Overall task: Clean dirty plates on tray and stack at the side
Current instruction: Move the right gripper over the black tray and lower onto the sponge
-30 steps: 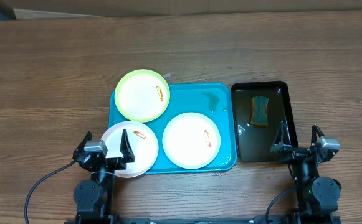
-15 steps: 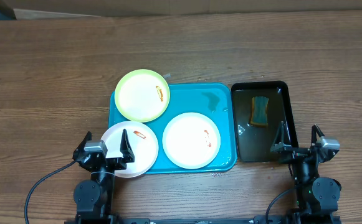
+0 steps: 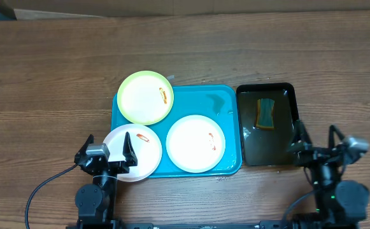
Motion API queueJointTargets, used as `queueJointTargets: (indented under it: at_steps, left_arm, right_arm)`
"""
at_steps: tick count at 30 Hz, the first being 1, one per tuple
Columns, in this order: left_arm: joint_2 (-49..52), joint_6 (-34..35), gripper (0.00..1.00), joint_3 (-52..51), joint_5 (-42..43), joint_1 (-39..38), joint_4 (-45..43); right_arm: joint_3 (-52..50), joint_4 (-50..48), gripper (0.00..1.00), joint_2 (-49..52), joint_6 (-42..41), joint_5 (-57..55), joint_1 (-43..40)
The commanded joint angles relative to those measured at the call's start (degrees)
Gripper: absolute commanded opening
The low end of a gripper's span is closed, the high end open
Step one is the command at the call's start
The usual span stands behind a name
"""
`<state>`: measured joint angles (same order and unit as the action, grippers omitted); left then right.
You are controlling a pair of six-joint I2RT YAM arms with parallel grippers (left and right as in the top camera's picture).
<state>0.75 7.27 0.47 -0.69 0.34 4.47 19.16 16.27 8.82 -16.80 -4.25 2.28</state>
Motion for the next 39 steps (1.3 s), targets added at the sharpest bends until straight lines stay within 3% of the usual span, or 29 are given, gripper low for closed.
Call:
queueJointTargets:
  at_steps: [1, 11, 15, 39]
  left_arm:
    - [-0.4, -0.9, 1.00, -0.2, 0.1, -0.3, 0.0]
    - [-0.4, -0.9, 1.00, -0.2, 0.1, -0.3, 0.0]
    - [-0.4, -0.9, 1.00, -0.2, 0.1, -0.3, 0.0]
    - [-0.4, -0.9, 1.00, -0.2, 0.1, -0.3, 0.0]
  right_arm:
    - [10.0, 3.2, 1.00, 8.1, -0.8, -0.7, 0.2]
    - [43.3, 26.3, 1.00, 41.1, 3.3, 2.3, 0.2]
    - [51.6, 31.2, 1.00, 49.0, 3.3, 11.4, 0.2]
    - [52.5, 34.8, 0.98, 68.9, 7.5, 14.5, 0.4]
